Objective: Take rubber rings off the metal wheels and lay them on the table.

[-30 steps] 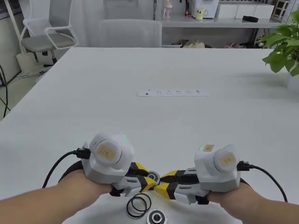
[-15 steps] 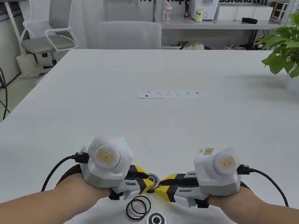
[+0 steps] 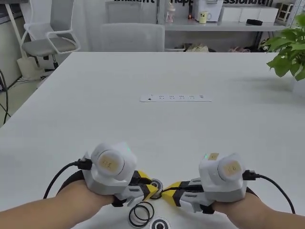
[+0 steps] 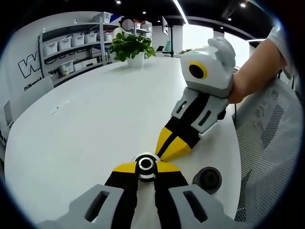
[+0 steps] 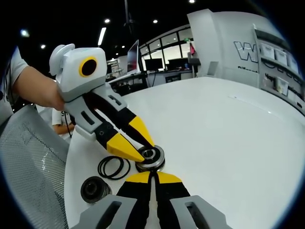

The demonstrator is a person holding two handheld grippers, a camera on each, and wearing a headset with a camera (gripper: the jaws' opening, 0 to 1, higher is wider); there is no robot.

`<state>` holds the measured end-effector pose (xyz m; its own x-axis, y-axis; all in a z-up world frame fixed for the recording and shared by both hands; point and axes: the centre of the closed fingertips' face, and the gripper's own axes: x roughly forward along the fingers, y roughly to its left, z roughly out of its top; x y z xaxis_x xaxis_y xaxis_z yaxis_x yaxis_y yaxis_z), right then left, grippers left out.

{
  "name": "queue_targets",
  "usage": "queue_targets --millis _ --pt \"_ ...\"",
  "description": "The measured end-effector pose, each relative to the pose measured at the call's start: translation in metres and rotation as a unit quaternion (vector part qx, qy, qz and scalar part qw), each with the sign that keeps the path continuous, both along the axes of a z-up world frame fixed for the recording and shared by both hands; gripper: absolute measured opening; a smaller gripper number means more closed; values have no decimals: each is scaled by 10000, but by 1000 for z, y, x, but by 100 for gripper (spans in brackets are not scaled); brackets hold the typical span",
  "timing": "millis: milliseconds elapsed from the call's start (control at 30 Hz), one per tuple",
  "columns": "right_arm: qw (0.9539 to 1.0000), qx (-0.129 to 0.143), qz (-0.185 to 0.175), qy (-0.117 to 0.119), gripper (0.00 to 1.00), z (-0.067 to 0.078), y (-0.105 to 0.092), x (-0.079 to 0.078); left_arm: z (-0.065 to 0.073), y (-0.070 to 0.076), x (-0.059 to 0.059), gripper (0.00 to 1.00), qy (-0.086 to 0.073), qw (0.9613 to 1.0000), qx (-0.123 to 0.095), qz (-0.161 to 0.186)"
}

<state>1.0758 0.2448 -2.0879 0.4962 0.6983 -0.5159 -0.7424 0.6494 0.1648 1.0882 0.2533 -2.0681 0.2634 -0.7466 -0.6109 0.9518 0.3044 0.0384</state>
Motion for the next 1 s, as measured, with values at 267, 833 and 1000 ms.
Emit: queue_targets --millis 267,833,1000 --pt "9991 267 -249 234 0 1 -2 2 0 0 0 8 -21 10000 -45 58" --pt "9927 841 -739 447 0 10 -8 10 0 0 -1 8 -55 9999 -83 96" --pt "9900 1020 -835 506 0 14 -8 12 0 0 -1 8 -67 9999 -76 124"
